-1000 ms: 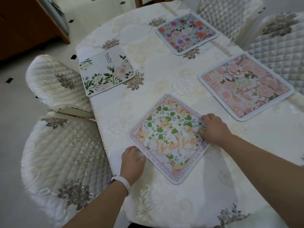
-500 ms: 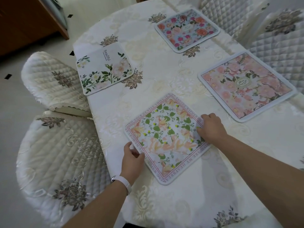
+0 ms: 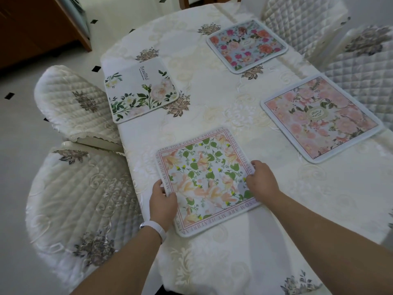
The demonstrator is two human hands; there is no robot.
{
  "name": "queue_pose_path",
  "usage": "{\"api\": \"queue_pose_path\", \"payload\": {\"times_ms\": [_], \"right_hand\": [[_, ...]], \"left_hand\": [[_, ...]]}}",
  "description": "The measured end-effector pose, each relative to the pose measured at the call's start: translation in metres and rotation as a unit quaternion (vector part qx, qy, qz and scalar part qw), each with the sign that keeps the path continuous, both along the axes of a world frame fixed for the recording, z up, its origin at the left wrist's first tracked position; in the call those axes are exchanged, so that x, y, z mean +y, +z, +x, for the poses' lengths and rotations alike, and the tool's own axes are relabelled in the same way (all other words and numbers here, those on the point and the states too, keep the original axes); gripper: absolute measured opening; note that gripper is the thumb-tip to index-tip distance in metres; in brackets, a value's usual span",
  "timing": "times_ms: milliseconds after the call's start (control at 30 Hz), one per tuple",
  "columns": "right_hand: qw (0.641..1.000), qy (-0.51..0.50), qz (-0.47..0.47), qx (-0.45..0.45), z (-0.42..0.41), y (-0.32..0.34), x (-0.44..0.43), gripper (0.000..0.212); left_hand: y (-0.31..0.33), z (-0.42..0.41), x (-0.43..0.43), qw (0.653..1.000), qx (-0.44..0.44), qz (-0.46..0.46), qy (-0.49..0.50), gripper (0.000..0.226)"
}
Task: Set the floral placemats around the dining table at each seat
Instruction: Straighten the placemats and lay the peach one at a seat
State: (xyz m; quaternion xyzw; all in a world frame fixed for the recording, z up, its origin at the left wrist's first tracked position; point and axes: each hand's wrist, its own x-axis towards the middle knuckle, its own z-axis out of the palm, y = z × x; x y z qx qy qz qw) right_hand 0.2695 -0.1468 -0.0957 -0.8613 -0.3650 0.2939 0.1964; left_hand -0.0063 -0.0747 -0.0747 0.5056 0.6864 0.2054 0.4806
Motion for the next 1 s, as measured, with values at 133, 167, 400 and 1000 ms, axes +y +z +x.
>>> {"api": "queue_pose_path", "payload": {"times_ms": [133,167,400,1000], "right_hand": [[1.000,0.000,0.013,0.018,-0.020,0.001,0.007,0.037],[1.000,0.002,0.017,0.022,-0.025,0.002,0.010,0.037],[0.998,0.034,0.050,0.036,-0.070,0.008,0.033,0.051],[0.994,0.084,0.054,-0.039,-0.088,-0.008,0.043,0.056]], "left_hand": [[0.001,-0.020,0.013,1.000,0.010,0.021,-0.003,0.039],[0.002,-0.025,0.016,1.000,0.011,0.025,0.000,0.039],[0.003,-0.070,0.033,0.999,0.022,0.023,0.034,0.043],[-0.005,-0.102,0.055,0.995,0.078,-0.007,-0.066,0.022]]}}
